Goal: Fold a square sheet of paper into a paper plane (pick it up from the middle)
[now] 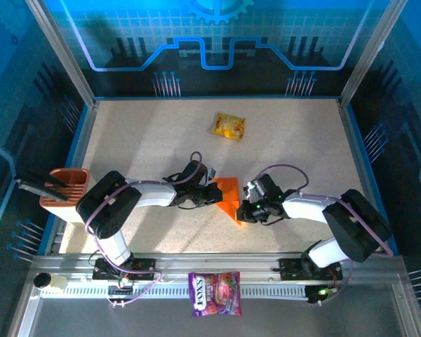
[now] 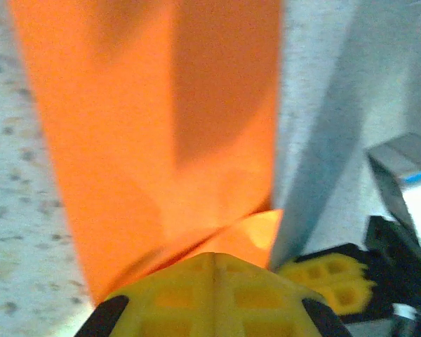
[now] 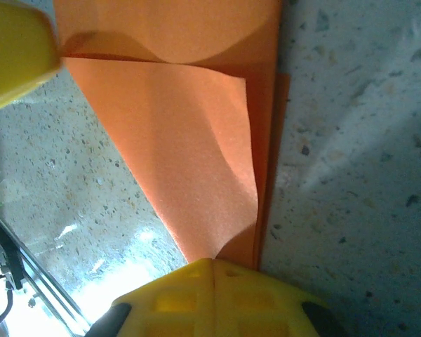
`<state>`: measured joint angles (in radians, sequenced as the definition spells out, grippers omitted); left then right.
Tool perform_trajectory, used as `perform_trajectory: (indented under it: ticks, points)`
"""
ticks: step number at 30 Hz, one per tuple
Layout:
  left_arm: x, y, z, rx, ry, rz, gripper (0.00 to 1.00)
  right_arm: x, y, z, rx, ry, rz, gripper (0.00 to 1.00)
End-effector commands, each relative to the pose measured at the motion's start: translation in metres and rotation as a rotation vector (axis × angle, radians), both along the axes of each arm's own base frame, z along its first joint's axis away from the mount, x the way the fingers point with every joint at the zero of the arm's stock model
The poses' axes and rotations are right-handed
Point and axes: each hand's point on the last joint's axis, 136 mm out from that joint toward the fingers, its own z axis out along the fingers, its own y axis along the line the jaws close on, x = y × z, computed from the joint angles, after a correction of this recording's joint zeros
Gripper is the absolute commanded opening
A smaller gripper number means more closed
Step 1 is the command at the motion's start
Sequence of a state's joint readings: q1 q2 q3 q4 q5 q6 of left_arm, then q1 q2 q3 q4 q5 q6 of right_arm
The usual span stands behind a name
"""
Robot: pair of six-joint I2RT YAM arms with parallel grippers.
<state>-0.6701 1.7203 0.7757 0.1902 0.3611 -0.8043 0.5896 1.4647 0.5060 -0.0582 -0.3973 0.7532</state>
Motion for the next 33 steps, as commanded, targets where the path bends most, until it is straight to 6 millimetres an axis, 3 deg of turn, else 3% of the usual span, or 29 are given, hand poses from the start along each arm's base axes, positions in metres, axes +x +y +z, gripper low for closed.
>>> perform_trajectory:
  ticks: [1,9,16,27,33]
  points:
    - [-0.006,-0.015,0.024,-0.014,-0.07,-0.05,0.05,-0.019,-0.029,-0.028,-0.151,0.104,-0.044,0.04]
    - [-0.035,-0.038,-0.008,-0.068,0.024,-0.085,0.0,-0.02,-0.03,-0.031,-0.157,0.125,-0.058,0.03]
    - [-0.026,0.002,-0.041,-0.044,0.087,0.008,0.0,-0.022,-0.031,-0.033,-0.155,0.126,-0.05,0.02]
    - [0.002,0.058,-0.05,0.055,0.146,0.148,0.01,-0.028,-0.035,-0.039,-0.175,0.144,-0.051,0.02]
    - [0.007,0.067,-0.044,0.088,0.166,0.168,0.01,-0.022,-0.03,-0.03,-0.155,0.103,-0.012,0.02]
